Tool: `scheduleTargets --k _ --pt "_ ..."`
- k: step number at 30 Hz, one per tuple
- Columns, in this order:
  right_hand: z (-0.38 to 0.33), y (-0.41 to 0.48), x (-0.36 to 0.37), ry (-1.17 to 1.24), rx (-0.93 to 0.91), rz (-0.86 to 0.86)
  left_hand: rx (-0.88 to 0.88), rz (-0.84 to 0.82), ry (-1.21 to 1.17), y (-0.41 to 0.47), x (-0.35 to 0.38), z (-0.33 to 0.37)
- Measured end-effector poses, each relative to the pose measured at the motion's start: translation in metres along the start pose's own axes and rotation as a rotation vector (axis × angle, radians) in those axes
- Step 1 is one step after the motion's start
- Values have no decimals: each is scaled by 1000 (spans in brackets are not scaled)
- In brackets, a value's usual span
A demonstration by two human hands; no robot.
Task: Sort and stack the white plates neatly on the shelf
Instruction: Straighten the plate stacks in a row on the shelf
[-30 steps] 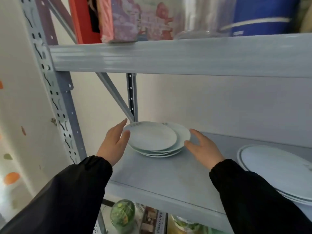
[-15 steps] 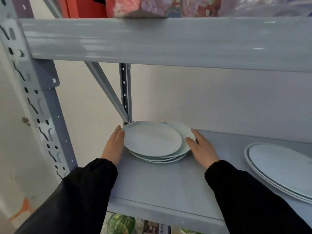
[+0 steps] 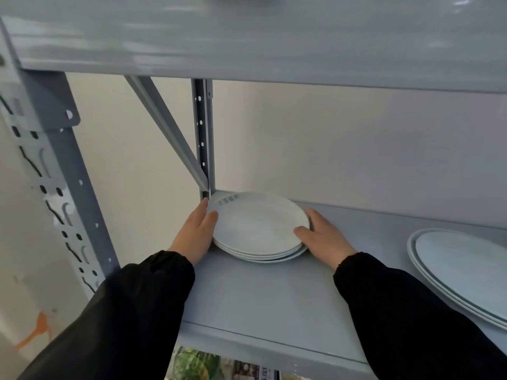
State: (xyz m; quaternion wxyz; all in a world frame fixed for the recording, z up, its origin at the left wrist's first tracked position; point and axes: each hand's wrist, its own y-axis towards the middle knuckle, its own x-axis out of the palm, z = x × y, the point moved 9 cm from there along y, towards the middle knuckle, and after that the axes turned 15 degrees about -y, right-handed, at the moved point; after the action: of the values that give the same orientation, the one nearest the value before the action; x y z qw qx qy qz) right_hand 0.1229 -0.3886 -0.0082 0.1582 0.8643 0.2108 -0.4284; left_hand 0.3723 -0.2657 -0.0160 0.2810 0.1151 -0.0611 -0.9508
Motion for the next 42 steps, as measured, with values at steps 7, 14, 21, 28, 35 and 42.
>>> scheduleTargets --k 7,14,21,28,35,42 --pt "9 -1 -1 -15 45 -11 -8 -141 245 -1 16 -3" --pt "8 -3 -1 2 37 -13 -64 -155 302 0 14 -11" --pt "9 -4 2 -13 50 -52 -77 -190 354 -4 18 -6" --pt "9 -10 4 -53 87 -44 -58 -204 461 -11 21 0" --pt "13 -14 0 -152 135 -14 20 -151 412 -4 16 -3" --pt "8 -22 -4 -203 160 -27 -77 -200 475 -9 20 -2"
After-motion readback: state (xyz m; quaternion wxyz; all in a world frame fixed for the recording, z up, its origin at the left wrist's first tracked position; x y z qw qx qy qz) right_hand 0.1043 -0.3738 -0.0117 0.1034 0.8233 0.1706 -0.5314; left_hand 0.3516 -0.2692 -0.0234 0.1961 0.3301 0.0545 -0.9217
